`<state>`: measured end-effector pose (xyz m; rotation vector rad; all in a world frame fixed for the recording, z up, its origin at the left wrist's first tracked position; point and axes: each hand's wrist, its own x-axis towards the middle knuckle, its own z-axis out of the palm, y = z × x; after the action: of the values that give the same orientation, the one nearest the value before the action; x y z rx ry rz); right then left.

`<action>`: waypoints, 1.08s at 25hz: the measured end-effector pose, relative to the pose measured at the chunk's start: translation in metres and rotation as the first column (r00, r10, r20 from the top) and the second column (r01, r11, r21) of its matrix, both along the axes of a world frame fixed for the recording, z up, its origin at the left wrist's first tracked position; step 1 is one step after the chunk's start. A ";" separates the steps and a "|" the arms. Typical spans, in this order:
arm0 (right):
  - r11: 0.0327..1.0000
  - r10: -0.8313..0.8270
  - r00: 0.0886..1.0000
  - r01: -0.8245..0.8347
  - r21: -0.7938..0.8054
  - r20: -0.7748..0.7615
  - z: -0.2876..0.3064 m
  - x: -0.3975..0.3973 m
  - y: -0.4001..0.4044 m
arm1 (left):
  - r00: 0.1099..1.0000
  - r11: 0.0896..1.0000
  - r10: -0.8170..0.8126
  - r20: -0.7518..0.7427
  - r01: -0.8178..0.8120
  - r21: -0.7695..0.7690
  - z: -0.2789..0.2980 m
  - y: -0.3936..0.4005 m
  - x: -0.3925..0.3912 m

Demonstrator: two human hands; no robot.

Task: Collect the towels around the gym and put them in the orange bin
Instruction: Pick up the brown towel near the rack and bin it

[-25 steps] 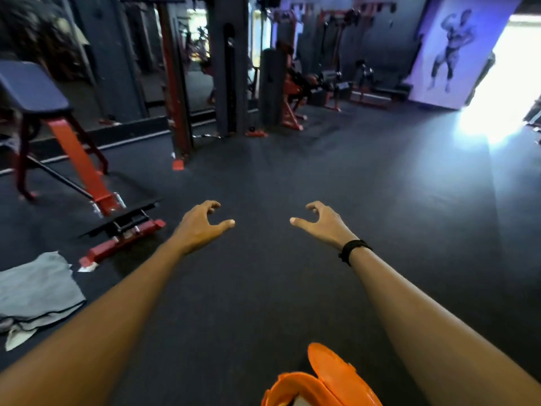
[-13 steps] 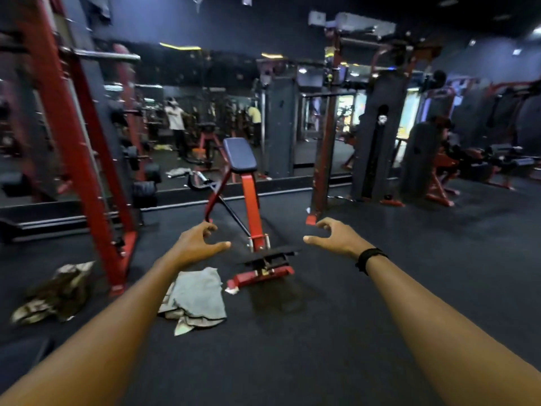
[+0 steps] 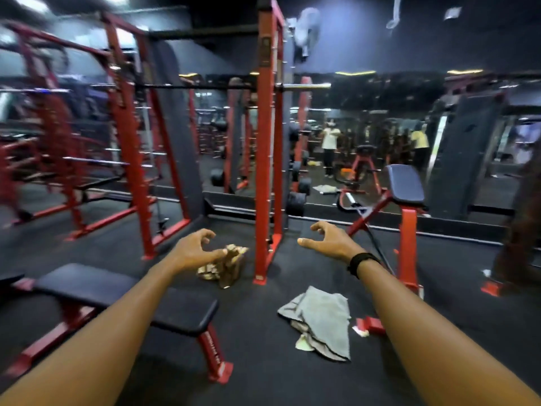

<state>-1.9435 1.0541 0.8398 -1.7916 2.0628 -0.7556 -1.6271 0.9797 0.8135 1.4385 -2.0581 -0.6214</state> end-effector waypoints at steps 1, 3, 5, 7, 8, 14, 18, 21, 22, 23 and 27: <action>0.999 0.045 0.999 -0.045 -0.002 -0.010 -0.003 0.019 -0.022 | 0.999 0.999 0.042 0.007 -0.042 0.007 -0.001 -0.003 0.024; 0.990 0.139 0.990 -0.139 -0.002 -0.020 -0.008 0.057 -0.064 | 0.988 0.988 0.153 0.015 -0.153 0.002 -0.002 -0.010 0.067; 0.963 0.270 0.963 -0.269 0.008 -0.018 -0.011 0.102 -0.112 | 0.955 0.955 0.296 0.013 -0.295 -0.018 -0.002 -0.021 0.113; 0.928 0.373 0.928 -0.373 -0.001 -0.012 -0.012 0.144 -0.155 | 0.914 0.914 0.406 0.008 -0.406 -0.028 0.002 -0.028 0.156; 0.910 0.415 0.910 -0.415 -0.008 -0.003 -0.012 0.161 -0.172 | 0.895 0.895 0.446 0.001 -0.446 -0.020 0.004 -0.031 0.171; 0.765 0.644 0.765 -0.644 0.010 -0.012 -0.007 0.252 -0.278 | 0.737 0.737 0.676 0.001 -0.676 -0.018 0.013 -0.051 0.241; 0.675 0.738 0.675 -0.738 -0.008 -0.005 -0.010 0.301 -0.322 | 0.630 0.629 0.777 -0.003 -0.777 -0.016 0.007 -0.049 0.270; 0.617 0.787 0.617 -0.787 0.023 -0.006 -0.023 0.340 -0.343 | 0.561 0.561 0.828 0.007 -0.828 0.000 0.002 -0.044 0.295; 0.602 0.799 0.602 -0.798 0.029 -0.009 -0.028 0.353 -0.350 | 0.538 0.538 0.843 0.010 -0.843 0.006 -0.001 -0.043 0.304; 0.591 0.807 0.591 -0.806 0.030 -0.010 -0.033 0.367 -0.356 | 0.517 0.517 0.856 0.011 -0.856 0.013 -0.005 -0.042 0.314; 0.548 0.836 0.548 -0.835 0.043 -0.025 -0.051 0.423 -0.377 | 0.473 0.473 0.881 -0.013 -0.879 0.054 -0.028 -0.045 0.354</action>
<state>-1.5208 0.6775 0.7886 -2.4329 0.9316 -0.3709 -1.2734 0.9348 0.7859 2.1999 -0.9610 -0.2147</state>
